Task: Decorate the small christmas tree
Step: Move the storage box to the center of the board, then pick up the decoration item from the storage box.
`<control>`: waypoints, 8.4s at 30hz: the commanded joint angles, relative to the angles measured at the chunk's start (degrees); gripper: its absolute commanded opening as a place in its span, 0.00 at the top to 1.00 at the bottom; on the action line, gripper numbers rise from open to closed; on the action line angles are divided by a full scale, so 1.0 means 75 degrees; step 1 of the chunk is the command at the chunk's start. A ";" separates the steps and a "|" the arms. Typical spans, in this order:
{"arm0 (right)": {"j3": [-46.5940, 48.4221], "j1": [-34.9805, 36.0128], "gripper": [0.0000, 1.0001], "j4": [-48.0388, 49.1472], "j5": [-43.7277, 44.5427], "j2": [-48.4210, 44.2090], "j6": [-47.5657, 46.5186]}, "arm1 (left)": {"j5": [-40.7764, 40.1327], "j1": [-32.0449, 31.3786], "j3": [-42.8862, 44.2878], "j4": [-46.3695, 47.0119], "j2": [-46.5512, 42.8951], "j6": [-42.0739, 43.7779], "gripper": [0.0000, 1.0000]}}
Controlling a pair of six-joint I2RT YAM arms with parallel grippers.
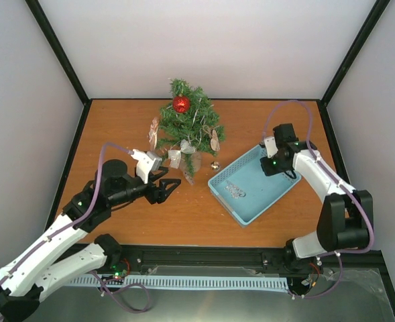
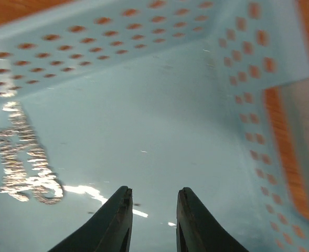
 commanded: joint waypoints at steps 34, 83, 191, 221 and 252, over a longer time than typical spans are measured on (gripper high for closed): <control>-0.1732 0.6313 0.78 0.3314 0.0813 -0.0987 0.6619 | 0.1288 0.0125 -0.1581 0.1447 -0.0449 -0.1263 0.36; -0.2543 0.3949 0.97 0.3053 -0.0786 0.0233 0.4868 | 0.1430 -0.0753 0.0022 0.3760 0.4755 -0.2714 0.63; -0.3323 0.2711 0.97 0.3288 0.0234 0.0135 0.4281 | -0.2508 -0.2418 0.1444 0.2772 0.7482 -1.0354 0.62; -0.3440 0.2719 0.97 0.3434 -0.0024 0.0068 0.4241 | -0.3095 -0.2418 0.1559 0.3143 0.8480 -1.1824 0.61; -0.3489 0.2720 0.96 0.3355 -0.0659 0.0039 0.3874 | -0.2994 -0.2394 0.1401 0.3074 0.8610 -1.2394 0.63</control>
